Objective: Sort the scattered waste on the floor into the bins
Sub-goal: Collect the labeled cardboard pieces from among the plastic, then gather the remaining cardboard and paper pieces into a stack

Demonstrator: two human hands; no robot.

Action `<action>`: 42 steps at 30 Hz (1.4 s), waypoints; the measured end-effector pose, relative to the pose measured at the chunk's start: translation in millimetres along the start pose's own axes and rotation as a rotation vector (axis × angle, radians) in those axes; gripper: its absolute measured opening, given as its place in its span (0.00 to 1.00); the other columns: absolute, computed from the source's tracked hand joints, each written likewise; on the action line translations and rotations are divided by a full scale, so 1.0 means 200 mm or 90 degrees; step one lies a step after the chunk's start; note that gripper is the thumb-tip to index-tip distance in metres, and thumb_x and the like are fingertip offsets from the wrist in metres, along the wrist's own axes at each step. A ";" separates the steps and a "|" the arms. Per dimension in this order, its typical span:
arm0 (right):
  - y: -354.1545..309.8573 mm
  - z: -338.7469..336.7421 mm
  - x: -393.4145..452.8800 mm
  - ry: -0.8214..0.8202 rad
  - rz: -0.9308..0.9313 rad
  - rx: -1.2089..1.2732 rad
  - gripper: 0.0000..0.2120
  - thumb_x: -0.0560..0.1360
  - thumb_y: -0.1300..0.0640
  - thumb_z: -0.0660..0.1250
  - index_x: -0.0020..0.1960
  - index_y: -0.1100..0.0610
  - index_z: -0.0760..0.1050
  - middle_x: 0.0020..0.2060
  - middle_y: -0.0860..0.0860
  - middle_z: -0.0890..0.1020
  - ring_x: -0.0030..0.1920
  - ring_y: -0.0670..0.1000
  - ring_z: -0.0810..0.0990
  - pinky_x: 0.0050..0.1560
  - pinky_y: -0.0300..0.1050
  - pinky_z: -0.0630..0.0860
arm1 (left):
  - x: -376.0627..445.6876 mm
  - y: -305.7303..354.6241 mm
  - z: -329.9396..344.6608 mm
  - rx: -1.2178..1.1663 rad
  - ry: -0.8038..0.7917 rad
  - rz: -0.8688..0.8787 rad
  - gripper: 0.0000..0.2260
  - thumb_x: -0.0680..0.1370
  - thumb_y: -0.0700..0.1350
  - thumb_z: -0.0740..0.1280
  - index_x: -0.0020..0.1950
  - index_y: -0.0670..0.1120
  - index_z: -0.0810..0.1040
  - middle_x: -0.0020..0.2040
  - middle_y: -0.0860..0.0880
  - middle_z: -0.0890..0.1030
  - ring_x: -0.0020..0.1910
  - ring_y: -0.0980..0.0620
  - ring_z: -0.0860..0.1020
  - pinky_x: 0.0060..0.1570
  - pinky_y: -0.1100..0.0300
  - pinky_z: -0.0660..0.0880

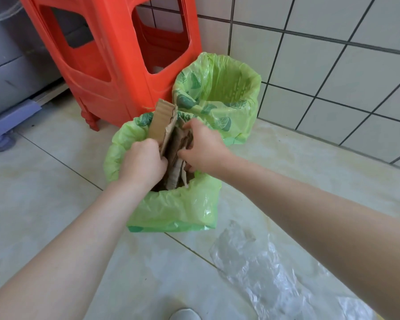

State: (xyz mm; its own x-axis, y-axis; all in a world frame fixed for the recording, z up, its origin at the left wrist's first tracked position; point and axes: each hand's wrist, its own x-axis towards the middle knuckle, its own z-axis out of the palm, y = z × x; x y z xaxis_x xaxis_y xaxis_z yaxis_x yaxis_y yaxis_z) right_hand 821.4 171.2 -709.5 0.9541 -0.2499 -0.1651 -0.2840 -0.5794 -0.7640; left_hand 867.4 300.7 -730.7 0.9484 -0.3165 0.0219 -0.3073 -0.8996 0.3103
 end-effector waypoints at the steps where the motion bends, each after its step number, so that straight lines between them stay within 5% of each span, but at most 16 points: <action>1: 0.01 0.02 0.00 0.001 -0.023 -0.071 0.21 0.74 0.60 0.66 0.64 0.56 0.65 0.46 0.57 0.78 0.42 0.58 0.82 0.40 0.54 0.82 | 0.01 -0.01 0.03 0.011 -0.033 -0.022 0.05 0.74 0.41 0.65 0.45 0.41 0.79 0.39 0.42 0.79 0.38 0.39 0.77 0.36 0.51 0.76; 5: 0.03 0.04 -0.01 0.013 -0.085 -0.244 0.19 0.75 0.55 0.67 0.62 0.59 0.68 0.45 0.56 0.76 0.51 0.60 0.75 0.45 0.52 0.75 | 0.06 0.00 0.11 0.025 -0.118 -0.033 0.05 0.75 0.39 0.63 0.42 0.40 0.77 0.38 0.41 0.78 0.36 0.40 0.75 0.34 0.54 0.70; 9: 0.07 0.00 0.01 0.061 -0.117 -0.412 0.27 0.73 0.43 0.67 0.67 0.54 0.67 0.58 0.56 0.73 0.61 0.61 0.66 0.59 0.53 0.67 | 0.10 0.00 0.11 -0.028 -0.176 -0.056 0.04 0.73 0.39 0.67 0.46 0.40 0.80 0.43 0.42 0.81 0.39 0.41 0.78 0.37 0.54 0.75; 16: 0.18 -0.14 -0.08 0.052 -0.105 -0.200 0.22 0.76 0.49 0.65 0.68 0.53 0.70 0.59 0.53 0.76 0.61 0.57 0.70 0.62 0.49 0.68 | 0.04 0.02 -0.08 -0.107 -0.357 -0.032 0.25 0.69 0.43 0.75 0.65 0.46 0.75 0.56 0.52 0.80 0.53 0.51 0.78 0.55 0.56 0.75; 20: 0.28 -0.26 -0.21 0.075 -0.083 -0.101 0.15 0.77 0.57 0.62 0.62 0.55 0.76 0.57 0.50 0.80 0.59 0.49 0.77 0.61 0.43 0.72 | -0.08 0.19 -0.19 -0.149 -0.167 0.023 0.22 0.75 0.44 0.70 0.68 0.49 0.73 0.62 0.53 0.78 0.58 0.53 0.75 0.57 0.61 0.68; 23: 0.40 -0.36 -0.34 0.090 -0.047 -0.050 0.13 0.76 0.58 0.61 0.59 0.53 0.77 0.53 0.47 0.82 0.57 0.46 0.78 0.61 0.45 0.74 | -0.19 0.37 -0.20 -0.229 -0.008 0.086 0.15 0.75 0.43 0.67 0.61 0.52 0.78 0.51 0.56 0.82 0.49 0.57 0.79 0.52 0.63 0.72; 26: 0.57 -0.46 -0.53 0.083 0.003 -0.026 0.12 0.76 0.59 0.62 0.57 0.53 0.78 0.51 0.46 0.82 0.55 0.44 0.79 0.60 0.42 0.74 | -0.29 0.59 -0.11 -0.264 0.029 0.177 0.12 0.75 0.42 0.66 0.57 0.50 0.81 0.45 0.56 0.82 0.45 0.56 0.79 0.50 0.62 0.75; 30: 0.85 -0.57 -0.80 0.081 0.096 -0.022 0.11 0.76 0.60 0.62 0.56 0.52 0.79 0.48 0.46 0.82 0.53 0.43 0.79 0.57 0.38 0.75 | -0.48 0.85 0.15 -0.290 -0.103 0.243 0.11 0.74 0.41 0.65 0.54 0.50 0.81 0.42 0.55 0.80 0.38 0.56 0.79 0.46 0.60 0.76; 34: 1.15 -0.64 -1.07 0.087 0.192 -0.023 0.10 0.76 0.60 0.64 0.55 0.53 0.79 0.47 0.45 0.82 0.51 0.43 0.80 0.57 0.37 0.75 | -0.71 1.02 0.44 -0.240 -0.266 0.333 0.12 0.74 0.43 0.63 0.55 0.52 0.79 0.41 0.57 0.79 0.42 0.53 0.78 0.47 0.54 0.77; 39: 1.49 -0.74 -1.39 0.142 0.309 0.018 0.08 0.76 0.59 0.64 0.51 0.48 0.78 0.45 0.44 0.82 0.50 0.45 0.80 0.56 0.41 0.75 | -0.90 1.25 0.71 -0.223 -0.372 0.378 0.11 0.76 0.44 0.62 0.55 0.52 0.79 0.42 0.55 0.81 0.44 0.53 0.79 0.48 0.56 0.76; 42: 1.64 -0.79 -1.59 0.195 0.369 0.046 0.09 0.76 0.60 0.63 0.51 0.48 0.77 0.46 0.47 0.83 0.50 0.45 0.81 0.52 0.34 0.74 | -0.97 1.42 0.85 -0.205 -0.411 0.412 0.11 0.76 0.43 0.62 0.54 0.52 0.80 0.46 0.54 0.83 0.47 0.51 0.80 0.49 0.57 0.76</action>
State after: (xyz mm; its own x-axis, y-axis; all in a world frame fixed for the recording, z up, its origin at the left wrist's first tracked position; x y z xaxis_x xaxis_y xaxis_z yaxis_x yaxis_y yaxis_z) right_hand 410.6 -61.5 -809.0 0.5750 -0.7217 -0.3854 -0.7266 -0.2340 -0.6460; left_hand 581.8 55.5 -809.2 0.3475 -0.9124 -0.2164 -0.6272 -0.3977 0.6697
